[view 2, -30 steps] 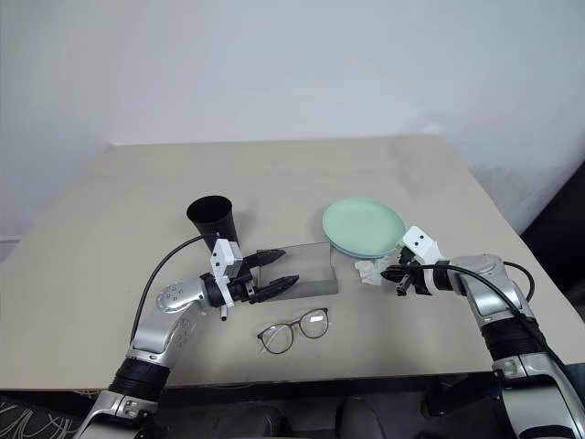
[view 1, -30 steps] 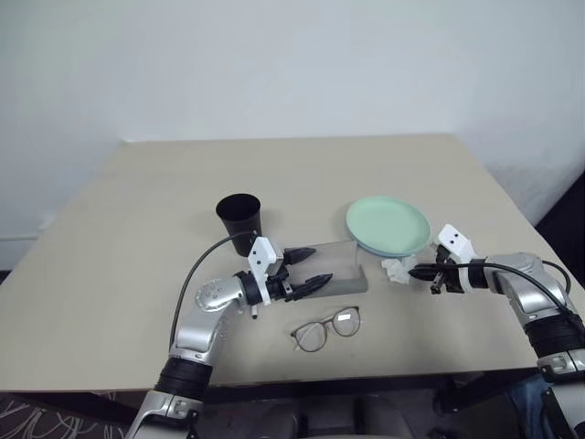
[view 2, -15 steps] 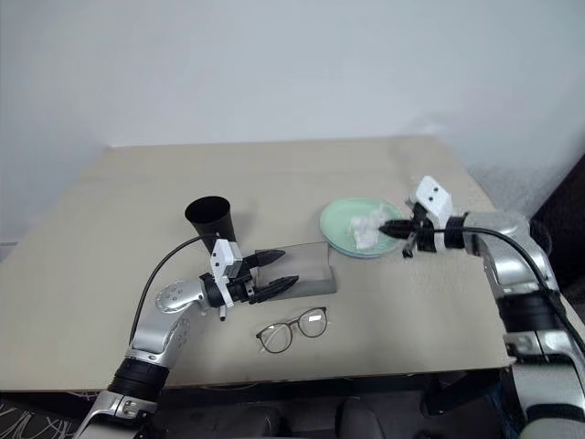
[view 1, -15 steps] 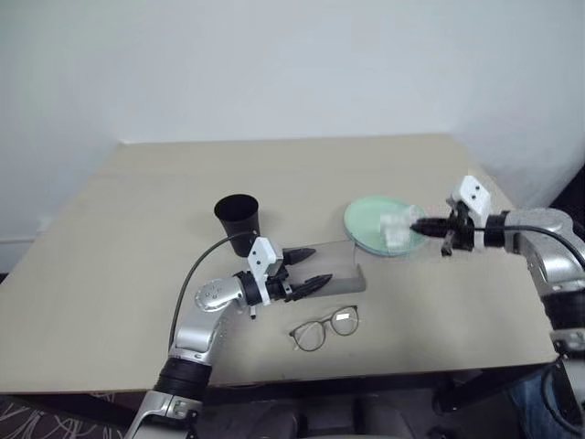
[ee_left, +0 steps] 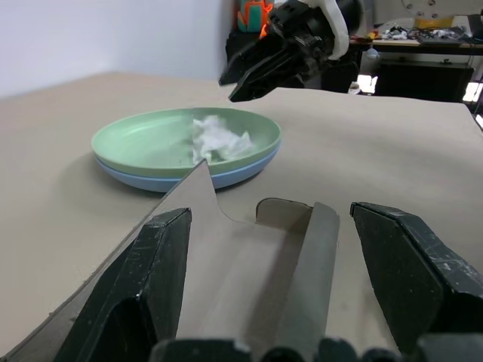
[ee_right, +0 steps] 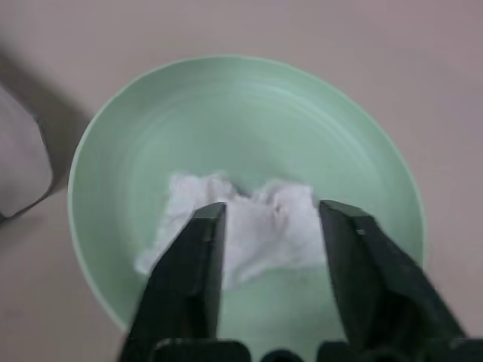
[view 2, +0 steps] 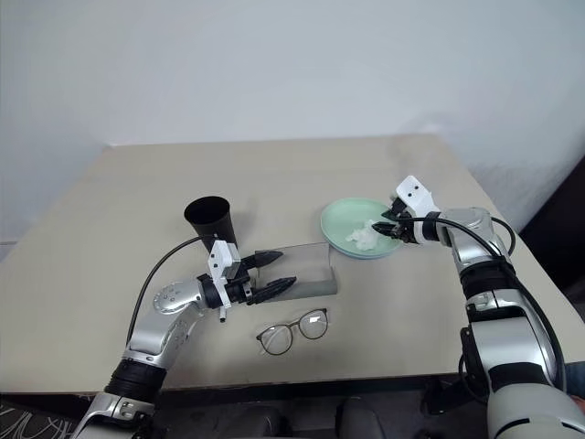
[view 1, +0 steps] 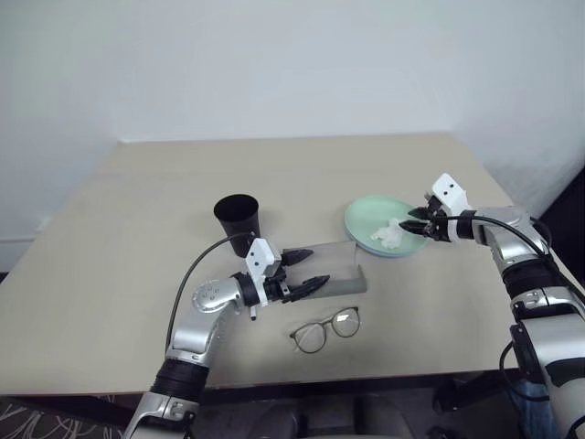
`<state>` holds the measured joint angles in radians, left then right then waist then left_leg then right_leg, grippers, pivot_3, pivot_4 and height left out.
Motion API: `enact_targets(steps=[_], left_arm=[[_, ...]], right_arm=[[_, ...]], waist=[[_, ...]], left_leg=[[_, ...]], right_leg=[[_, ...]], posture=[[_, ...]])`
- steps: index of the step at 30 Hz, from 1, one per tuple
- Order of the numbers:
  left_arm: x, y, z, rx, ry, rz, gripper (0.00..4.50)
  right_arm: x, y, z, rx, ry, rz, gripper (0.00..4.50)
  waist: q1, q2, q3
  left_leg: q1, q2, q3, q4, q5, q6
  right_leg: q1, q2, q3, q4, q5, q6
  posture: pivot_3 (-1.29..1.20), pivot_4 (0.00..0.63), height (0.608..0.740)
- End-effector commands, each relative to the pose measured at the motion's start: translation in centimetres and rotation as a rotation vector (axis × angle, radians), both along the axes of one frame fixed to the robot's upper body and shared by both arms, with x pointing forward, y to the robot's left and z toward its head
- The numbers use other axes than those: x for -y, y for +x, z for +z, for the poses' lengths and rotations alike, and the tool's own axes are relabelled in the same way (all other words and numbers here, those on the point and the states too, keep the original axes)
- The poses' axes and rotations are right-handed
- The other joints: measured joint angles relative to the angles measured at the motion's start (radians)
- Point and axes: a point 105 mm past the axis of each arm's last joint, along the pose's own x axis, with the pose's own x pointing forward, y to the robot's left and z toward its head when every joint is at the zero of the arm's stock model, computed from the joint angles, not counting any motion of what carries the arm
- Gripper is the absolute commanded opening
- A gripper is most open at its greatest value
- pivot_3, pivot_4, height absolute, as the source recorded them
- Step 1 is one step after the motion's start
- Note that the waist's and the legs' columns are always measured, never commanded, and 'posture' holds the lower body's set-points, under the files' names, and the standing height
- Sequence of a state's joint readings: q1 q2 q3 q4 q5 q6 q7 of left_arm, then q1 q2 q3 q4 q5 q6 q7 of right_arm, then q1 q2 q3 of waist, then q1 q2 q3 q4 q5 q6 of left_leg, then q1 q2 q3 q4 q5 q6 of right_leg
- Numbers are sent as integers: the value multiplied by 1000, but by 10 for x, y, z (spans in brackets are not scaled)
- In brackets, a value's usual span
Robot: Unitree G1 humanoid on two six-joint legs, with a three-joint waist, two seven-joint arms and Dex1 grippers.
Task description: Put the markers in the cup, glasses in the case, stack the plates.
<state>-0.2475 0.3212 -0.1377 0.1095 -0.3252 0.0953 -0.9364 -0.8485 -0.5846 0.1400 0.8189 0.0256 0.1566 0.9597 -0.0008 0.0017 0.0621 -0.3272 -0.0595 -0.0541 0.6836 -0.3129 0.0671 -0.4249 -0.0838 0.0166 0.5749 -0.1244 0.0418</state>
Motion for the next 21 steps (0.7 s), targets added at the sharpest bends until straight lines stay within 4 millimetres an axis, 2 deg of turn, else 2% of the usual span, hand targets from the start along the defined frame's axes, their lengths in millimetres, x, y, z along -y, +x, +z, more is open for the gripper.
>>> enact_targets(steps=[1,4,8,15,21], left_arm=[[1,3,20,57,-29,-1,3566],[2,7,26,36,-48,3,3566],[6,6,33,-2,-37,-65,3566],[5,-2,38,-123,43,-221,3566],[0,-16,30,-213,207,-373,3566]], right_arm=[[3,5,21,89,12,3,3145],[3,-1,28,114,58,39,3145],[-8,-34,29,159,111,229,3145],[-15,-71,10,149,178,319,3145],[-30,-99,-5,98,246,395,3145]], waist=[[0,0,0],[1,0,0],[1,0,0],[-1,0,0],[-1,0,0]], left_leg=[[0,0,0,0,0,0],[0,0,0,0,0,0],[0,0,-3,1,0,0],[0,0,-1,1,0,0],[2,2,2,3,1,0]], right_leg=[[0,0,0,0,0,0],[0,0,0,0,0,0],[1,0,-1,0,-1,1],[1,0,0,1,-3,5],[3,2,1,2,-3,5]], posture=[[0,0,740],[0,0,740],[0,0,740],[0,0,740],[0,0,740]])
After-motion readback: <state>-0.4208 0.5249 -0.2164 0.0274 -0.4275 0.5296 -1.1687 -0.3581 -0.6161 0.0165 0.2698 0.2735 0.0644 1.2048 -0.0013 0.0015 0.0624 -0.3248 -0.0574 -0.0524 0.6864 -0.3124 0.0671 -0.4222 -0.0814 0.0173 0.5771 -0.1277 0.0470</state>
